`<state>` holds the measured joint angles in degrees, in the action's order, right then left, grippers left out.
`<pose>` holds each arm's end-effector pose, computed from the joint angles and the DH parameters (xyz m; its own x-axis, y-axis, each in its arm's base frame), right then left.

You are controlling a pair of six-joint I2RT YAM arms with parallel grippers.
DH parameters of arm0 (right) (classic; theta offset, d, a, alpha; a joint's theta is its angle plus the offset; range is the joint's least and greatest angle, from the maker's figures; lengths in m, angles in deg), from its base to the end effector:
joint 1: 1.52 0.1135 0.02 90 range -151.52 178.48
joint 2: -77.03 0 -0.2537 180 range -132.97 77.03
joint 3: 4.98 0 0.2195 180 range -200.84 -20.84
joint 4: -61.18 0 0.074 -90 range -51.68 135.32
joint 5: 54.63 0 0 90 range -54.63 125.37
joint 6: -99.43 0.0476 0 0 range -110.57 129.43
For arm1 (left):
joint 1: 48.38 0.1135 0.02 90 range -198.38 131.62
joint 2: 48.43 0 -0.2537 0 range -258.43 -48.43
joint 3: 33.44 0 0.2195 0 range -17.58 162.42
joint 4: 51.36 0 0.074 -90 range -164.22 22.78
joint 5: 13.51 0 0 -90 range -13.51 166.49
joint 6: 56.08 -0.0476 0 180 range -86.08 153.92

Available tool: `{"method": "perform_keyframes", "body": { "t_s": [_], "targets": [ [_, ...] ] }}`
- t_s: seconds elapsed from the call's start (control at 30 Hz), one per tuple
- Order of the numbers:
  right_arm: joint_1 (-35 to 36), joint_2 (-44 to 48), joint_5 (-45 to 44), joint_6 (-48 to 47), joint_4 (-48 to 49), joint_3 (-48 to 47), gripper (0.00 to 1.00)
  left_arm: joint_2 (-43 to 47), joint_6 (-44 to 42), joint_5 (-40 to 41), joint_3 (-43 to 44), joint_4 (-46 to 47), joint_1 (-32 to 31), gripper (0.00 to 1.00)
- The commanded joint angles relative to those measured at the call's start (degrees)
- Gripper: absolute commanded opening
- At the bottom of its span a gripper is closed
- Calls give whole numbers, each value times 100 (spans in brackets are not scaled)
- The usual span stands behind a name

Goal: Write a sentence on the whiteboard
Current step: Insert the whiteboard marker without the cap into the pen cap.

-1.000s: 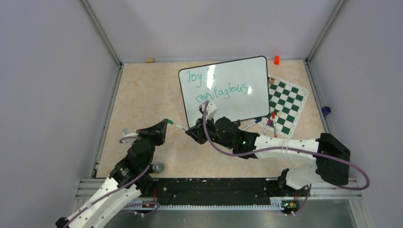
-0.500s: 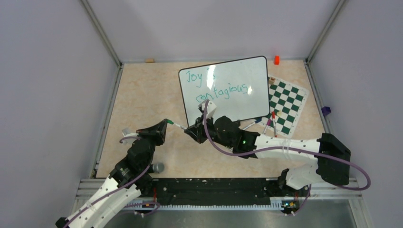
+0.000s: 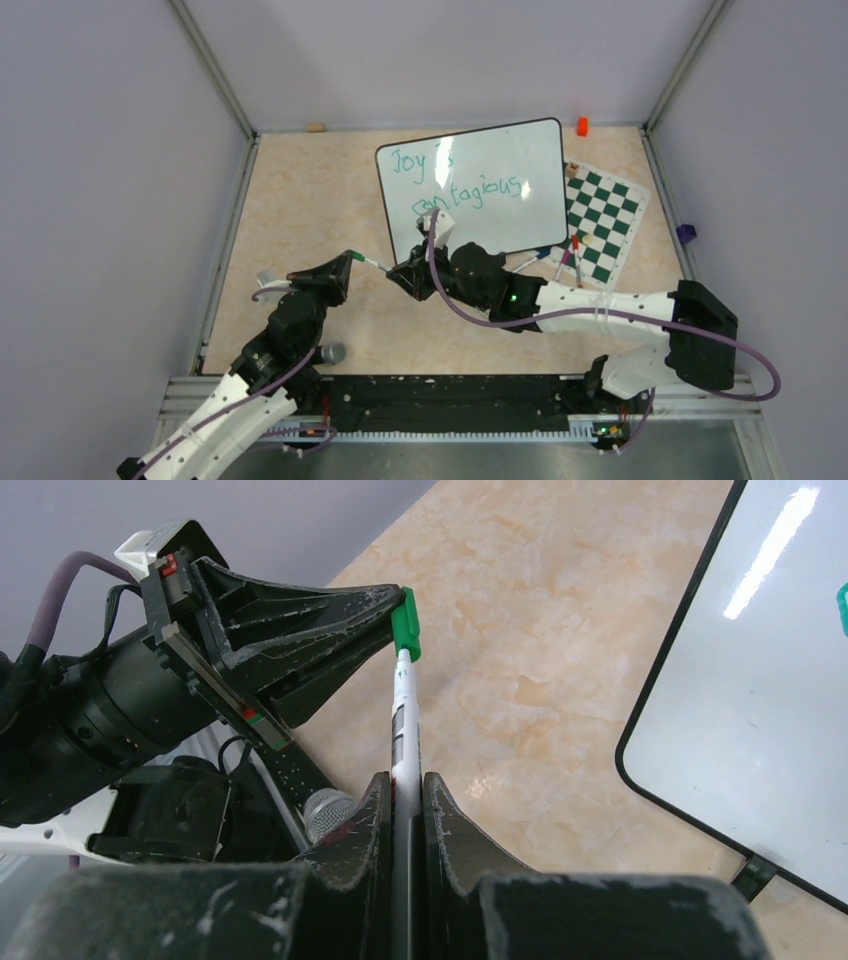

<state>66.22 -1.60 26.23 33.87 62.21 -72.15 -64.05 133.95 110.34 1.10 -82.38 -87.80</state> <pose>0.1222 0.2786 0.2967 -0.4160 0.0620 -0.9073 -0.7496 0.5414 0.3807 0.0897 -0.0394 0.2292 -0.0768 -0.9955 0.0553 -0.1780 -0.0409 -0.9832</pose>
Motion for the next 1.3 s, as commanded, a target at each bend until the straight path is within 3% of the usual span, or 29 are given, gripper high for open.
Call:
{"method": "perform_keyframes", "body": {
  "t_s": [0.0,1.27],
  "targets": [
    [91,-24,24,-85,183,-389,0,-70,122,15,224,28,-9,0],
    [97,164,45,133,131,15,0,111,141,175,277,-155,-4,0]
  ]
}}
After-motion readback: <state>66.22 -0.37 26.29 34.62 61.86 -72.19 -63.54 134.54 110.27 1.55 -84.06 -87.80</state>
